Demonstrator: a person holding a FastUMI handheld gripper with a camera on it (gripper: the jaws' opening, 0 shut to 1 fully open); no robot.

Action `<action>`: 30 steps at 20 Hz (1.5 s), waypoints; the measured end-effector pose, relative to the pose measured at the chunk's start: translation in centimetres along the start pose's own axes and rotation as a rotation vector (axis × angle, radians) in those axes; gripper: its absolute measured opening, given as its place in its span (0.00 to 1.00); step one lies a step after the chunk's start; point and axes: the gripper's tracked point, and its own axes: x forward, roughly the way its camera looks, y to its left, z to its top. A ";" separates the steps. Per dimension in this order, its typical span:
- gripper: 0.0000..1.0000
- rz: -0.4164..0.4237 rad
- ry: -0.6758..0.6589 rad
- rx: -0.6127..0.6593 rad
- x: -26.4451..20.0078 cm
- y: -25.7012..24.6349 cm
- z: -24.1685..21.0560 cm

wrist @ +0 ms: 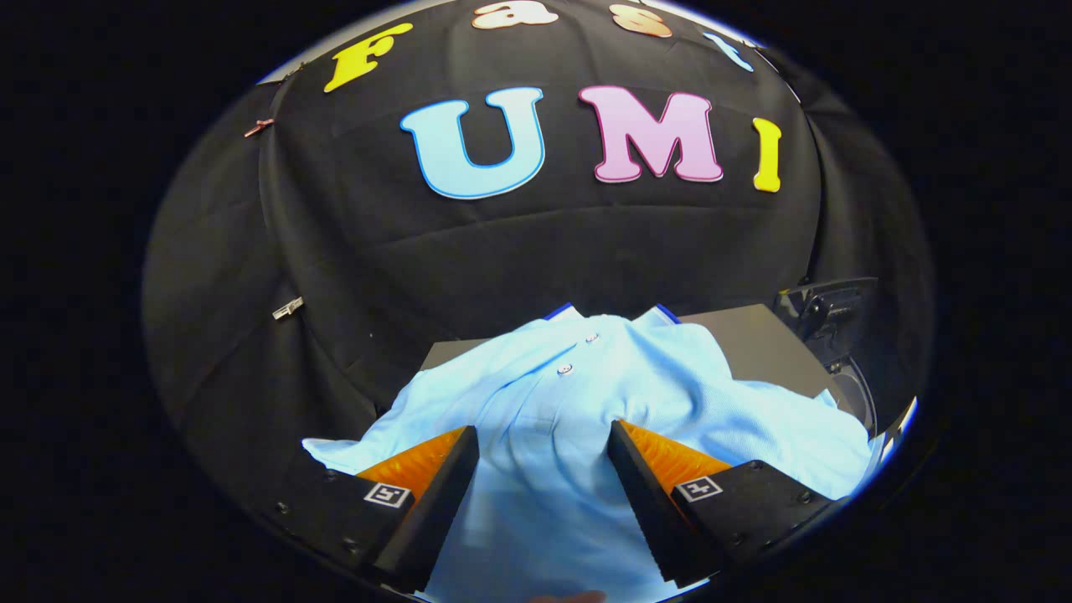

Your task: Put the clothes into the washing machine and then close the washing machine lid.

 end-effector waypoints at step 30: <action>0.05 0.019 -0.101 -0.022 -0.3 -1.1 2.0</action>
